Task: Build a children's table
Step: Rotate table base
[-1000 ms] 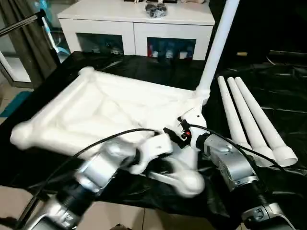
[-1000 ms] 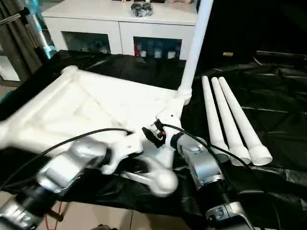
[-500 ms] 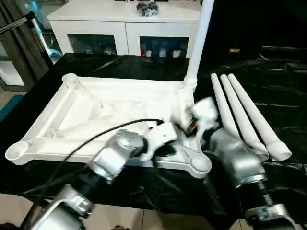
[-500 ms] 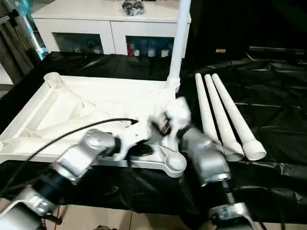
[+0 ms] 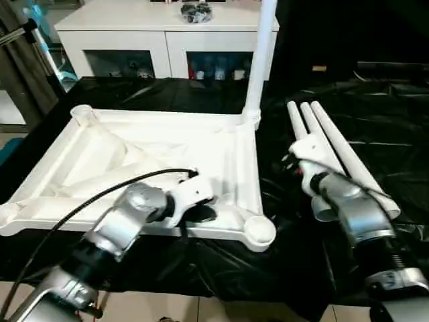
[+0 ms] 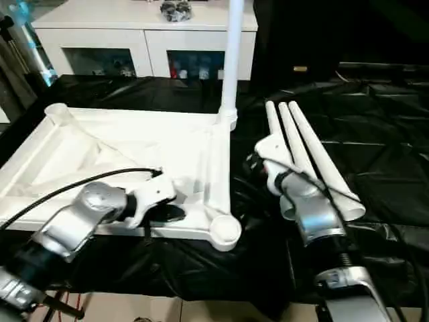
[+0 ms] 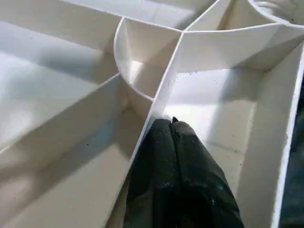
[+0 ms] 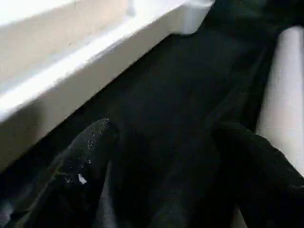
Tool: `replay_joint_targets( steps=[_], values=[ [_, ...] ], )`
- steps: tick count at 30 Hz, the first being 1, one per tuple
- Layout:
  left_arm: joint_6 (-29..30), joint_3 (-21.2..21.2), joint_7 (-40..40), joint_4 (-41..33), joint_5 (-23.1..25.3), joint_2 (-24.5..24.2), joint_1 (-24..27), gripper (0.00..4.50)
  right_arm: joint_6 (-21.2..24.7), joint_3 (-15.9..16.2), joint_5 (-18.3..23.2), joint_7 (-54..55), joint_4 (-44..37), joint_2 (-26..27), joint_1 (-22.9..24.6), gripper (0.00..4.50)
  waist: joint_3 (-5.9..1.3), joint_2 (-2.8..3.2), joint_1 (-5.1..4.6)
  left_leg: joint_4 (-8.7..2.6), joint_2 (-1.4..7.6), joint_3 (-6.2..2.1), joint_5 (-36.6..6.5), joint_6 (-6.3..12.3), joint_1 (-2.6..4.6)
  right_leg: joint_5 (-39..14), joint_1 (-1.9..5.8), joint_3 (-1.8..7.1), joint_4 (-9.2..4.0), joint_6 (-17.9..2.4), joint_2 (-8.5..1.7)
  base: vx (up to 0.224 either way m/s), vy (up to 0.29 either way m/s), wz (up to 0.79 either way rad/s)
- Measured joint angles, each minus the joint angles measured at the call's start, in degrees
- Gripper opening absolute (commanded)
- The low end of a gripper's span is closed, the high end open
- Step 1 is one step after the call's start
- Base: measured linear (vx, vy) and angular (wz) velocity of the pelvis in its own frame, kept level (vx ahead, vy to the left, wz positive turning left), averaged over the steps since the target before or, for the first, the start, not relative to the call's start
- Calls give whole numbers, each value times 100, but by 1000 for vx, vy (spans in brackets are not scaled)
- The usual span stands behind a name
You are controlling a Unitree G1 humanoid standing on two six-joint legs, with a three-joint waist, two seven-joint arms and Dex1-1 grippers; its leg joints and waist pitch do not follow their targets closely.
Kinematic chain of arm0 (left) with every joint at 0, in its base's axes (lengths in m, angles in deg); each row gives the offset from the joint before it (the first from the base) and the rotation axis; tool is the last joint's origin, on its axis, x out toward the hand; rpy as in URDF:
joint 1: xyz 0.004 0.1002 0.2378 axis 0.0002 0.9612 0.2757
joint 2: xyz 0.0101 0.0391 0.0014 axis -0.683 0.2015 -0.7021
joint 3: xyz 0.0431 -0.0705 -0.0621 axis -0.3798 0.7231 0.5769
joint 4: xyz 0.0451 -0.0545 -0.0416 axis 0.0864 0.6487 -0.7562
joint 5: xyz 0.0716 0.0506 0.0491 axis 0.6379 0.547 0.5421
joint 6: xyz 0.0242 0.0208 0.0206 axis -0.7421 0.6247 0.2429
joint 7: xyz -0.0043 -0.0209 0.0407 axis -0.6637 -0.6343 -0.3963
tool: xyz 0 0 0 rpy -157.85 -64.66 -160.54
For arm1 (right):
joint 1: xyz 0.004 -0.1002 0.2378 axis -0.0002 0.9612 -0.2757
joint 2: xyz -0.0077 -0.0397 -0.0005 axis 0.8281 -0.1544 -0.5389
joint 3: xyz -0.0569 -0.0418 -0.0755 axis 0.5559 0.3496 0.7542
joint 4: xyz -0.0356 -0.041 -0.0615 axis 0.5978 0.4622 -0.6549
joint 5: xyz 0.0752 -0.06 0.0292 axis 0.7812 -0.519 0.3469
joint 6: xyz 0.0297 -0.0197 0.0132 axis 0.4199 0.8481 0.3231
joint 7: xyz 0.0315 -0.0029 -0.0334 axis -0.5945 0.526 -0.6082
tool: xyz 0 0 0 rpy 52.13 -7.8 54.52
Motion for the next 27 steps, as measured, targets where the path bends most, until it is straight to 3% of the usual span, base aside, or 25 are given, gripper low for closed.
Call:
replay_joint_targets(
  steps=[6,16,23,27],
  values=[
    [189,-4,-336,-362,-149,-132,197,5,-379,170,-97,-120,674,278,-298,367,5,-23,14,2,0,6,-1,0,-4,0,0,1,-3,-3,-3,0,0,0],
    [202,-267,-87,-186,-193,717,88,5,-870,159,-184,51,1607,586,-730,367,7,-53,21,4,0,8,0,0,-3,4,1,1,0,-9,-4,0,0,0],
    [-289,-239,406,391,57,875,-236,5,-913,70,-169,131,1634,570,-737,367,7,-53,22,7,2,8,0,0,-5,8,0,-2,1,-15,-4,0,0,0],
    [-853,-193,420,556,90,866,-275,5,-741,-116,-85,206,1300,467,-575,367,8,-52,79,9,1,8,0,1,-10,8,0,-1,-3,-15,-4,0,0,0]
  ],
)
